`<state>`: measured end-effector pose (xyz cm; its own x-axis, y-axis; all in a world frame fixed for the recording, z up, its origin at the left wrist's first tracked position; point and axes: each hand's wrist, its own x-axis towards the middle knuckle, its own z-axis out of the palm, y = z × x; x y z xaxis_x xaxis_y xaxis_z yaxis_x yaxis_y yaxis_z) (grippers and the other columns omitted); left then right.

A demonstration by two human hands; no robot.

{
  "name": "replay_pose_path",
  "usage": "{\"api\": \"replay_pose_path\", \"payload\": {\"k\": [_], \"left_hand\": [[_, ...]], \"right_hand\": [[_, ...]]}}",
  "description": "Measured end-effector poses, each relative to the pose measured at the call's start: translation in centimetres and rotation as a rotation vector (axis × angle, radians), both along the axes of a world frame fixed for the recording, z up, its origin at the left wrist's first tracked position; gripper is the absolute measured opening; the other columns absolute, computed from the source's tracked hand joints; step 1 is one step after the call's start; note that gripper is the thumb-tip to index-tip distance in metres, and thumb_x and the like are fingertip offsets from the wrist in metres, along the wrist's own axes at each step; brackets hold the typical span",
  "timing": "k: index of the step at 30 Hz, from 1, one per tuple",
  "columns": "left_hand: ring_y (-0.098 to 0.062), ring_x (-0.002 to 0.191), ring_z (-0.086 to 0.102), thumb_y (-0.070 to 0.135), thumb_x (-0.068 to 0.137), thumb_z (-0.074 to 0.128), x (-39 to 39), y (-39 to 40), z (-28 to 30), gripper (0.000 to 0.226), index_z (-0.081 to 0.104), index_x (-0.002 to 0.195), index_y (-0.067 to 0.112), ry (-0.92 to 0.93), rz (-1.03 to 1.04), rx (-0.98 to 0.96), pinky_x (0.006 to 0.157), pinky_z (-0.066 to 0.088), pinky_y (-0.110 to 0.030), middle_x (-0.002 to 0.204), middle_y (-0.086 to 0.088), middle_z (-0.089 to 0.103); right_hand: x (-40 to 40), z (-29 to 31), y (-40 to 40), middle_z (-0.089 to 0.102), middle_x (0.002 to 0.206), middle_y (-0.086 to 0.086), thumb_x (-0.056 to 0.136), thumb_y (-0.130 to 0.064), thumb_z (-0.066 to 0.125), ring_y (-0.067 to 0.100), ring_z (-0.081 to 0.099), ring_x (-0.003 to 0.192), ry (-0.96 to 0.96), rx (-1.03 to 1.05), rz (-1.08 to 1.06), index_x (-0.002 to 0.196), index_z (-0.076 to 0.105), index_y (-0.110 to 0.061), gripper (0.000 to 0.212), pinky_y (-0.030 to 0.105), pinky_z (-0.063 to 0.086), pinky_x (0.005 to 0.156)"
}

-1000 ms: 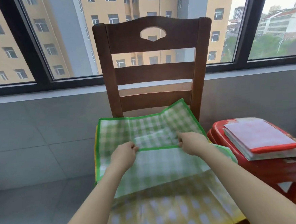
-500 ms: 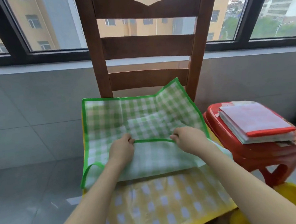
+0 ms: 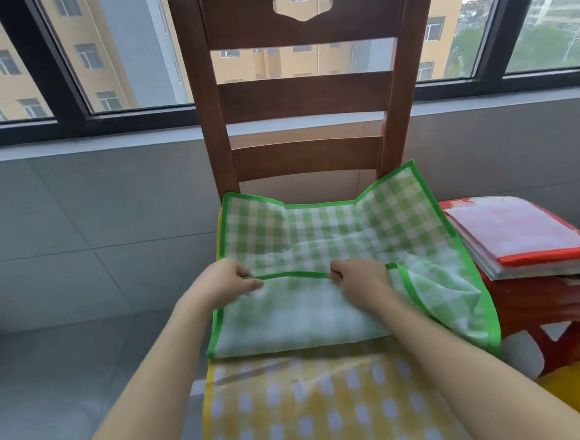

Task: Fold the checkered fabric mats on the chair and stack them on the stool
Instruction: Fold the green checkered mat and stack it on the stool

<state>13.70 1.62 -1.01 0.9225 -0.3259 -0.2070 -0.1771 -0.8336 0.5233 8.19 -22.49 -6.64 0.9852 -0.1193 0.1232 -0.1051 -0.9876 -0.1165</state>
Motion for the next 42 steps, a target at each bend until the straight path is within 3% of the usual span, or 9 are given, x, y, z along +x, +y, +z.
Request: {"api": "replay_pose_path", "payload": {"k": [5, 10, 14, 19, 22, 27, 30, 33, 42], "left_hand": [[-0.027, 0.073, 0.061, 0.031, 0.086, 0.066, 0.2, 1.9, -3.1, 0.025, 0.071, 0.088, 0.007, 0.019, 0.357, -0.363, 0.062, 0.042, -0.030, 0.078, -0.010, 0.067], [-0.033, 0.085, 0.052, 0.027, 0.096, 0.048, -0.2, -0.5, -6.6, 0.030, 0.055, 0.098, -0.002, -0.151, 0.521, -0.284, 0.065, 0.035, -0.032, 0.101, -0.019, 0.056], [-0.031, 0.086, 0.045, 0.019, 0.098, 0.044, 0.5, -1.1, -7.8, 0.027, 0.048, 0.107, -0.006, -0.151, 0.600, -0.328, 0.073, 0.033, -0.032, 0.115, -0.023, 0.047], [-0.025, 0.083, 0.041, 0.017, 0.097, 0.046, 0.9, -1.0, -8.4, 0.013, 0.043, 0.095, 0.004, -0.211, 0.624, -0.400, 0.071, 0.033, -0.033, 0.113, -0.022, 0.049], [-0.032, 0.101, 0.045, 0.012, 0.094, 0.048, 1.1, -1.0, -8.8, 0.021, 0.043, 0.113, 0.002, -0.233, 0.644, -0.356, 0.084, 0.037, -0.040, 0.124, -0.020, 0.044], [-0.036, 0.119, 0.049, 0.011, 0.083, 0.039, -0.3, -4.0, -8.5, 0.041, 0.064, 0.115, 0.008, -0.579, 0.125, -0.087, 0.097, 0.025, -0.034, 0.129, -0.017, 0.054], [-0.028, 0.146, 0.012, 0.032, 0.099, 0.027, -2.7, -6.8, -8.3, 0.051, 0.026, 0.148, 0.019, -0.174, -0.213, 0.019, 0.118, 0.006, -0.040, 0.158, -0.011, 0.016], [-0.022, 0.146, -0.015, 0.053, 0.096, 0.015, -3.6, -7.9, -9.8, 0.058, 0.001, 0.150, 0.037, -0.181, -0.243, 0.252, 0.116, -0.013, -0.049, 0.159, -0.003, -0.010], [-0.023, 0.146, -0.015, 0.078, 0.061, -0.017, -4.0, -7.8, -9.6, 0.098, 0.003, 0.148, 0.040, -0.217, -0.244, 0.247, 0.115, -0.013, -0.051, 0.159, -0.003, -0.009]], "right_hand": [[2.3, -0.4, 0.2, 0.067, 0.096, 0.003, 0.099, -0.032, 0.034, 0.026, 0.062, 0.087, 0.017, -0.105, 0.068, 0.100, 0.059, -0.019, 0.028, 0.028, 0.031, 0.063], [2.4, -2.5, 0.0, 0.064, 0.070, 0.006, 0.082, -0.022, 0.053, 0.031, 0.064, 0.066, -0.245, 0.007, 0.125, 0.068, 0.065, -0.008, 0.023, 0.037, 0.046, 0.051], [3.6, -2.3, 0.2, 0.067, 0.089, 0.007, 0.092, -0.026, 0.051, 0.029, 0.061, 0.087, -0.178, 0.031, 0.073, 0.087, 0.065, -0.008, 0.023, 0.032, 0.040, 0.067], [4.8, -2.9, 0.3, 0.060, 0.053, -0.001, 0.063, -0.025, 0.081, 0.023, 0.057, 0.047, -0.213, -0.012, 0.085, 0.056, 0.059, -0.015, 0.025, 0.024, 0.040, 0.047], [4.6, -2.8, 0.4, 0.056, 0.047, -0.006, 0.060, -0.030, 0.079, 0.018, 0.051, 0.041, -0.263, -0.027, 0.071, 0.051, 0.056, -0.018, 0.027, 0.020, 0.035, 0.045], [4.7, -3.0, 0.3, 0.063, 0.056, -0.001, 0.069, -0.033, 0.069, 0.024, 0.057, 0.051, -0.316, 0.021, 0.075, 0.057, 0.060, -0.014, 0.024, 0.025, 0.033, 0.054], [4.5, -2.7, 0.5, 0.068, 0.080, 0.000, 0.084, -0.035, 0.060, 0.026, 0.061, 0.076, -0.237, -0.002, 0.054, 0.077, 0.065, -0.014, 0.023, 0.032, 0.041, 0.070], [4.6, -2.2, 0.3, 0.066, 0.099, -0.003, 0.090, -0.040, 0.050, 0.023, 0.058, 0.094, -0.180, -0.048, 0.043, 0.093, 0.063, -0.019, 0.025, 0.033, 0.038, 0.086], [3.5, 1.0, 1.8, 0.061, 0.124, 0.006, 0.089, -0.018, 0.057, 0.026, 0.052, 0.117, -0.231, 0.069, 0.107, 0.117, 0.061, -0.010, 0.029, 0.033, 0.037, 0.097]]}}
